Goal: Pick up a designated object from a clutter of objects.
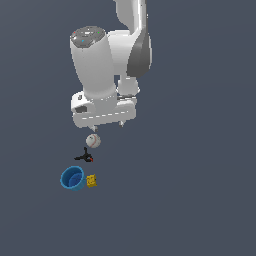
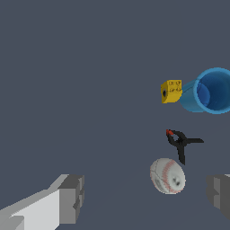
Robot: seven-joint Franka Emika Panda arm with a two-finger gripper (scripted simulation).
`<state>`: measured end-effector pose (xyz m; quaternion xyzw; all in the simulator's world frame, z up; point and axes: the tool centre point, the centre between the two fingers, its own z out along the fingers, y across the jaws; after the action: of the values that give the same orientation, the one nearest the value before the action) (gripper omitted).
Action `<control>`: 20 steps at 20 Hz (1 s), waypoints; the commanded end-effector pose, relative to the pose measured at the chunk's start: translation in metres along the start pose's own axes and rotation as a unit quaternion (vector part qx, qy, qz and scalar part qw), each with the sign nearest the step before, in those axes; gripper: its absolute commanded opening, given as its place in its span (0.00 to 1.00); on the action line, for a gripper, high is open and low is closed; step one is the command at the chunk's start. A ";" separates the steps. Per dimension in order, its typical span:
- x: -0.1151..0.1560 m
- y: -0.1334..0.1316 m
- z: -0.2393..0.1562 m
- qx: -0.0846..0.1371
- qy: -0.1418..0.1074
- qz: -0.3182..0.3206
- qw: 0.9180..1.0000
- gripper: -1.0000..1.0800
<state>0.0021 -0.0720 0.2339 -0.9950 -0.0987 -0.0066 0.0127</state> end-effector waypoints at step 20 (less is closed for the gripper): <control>-0.075 0.086 0.118 -0.009 -0.007 -0.135 0.991 0.96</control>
<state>-0.0496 -0.1642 0.1177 -0.9743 -0.2253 -0.0021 0.0034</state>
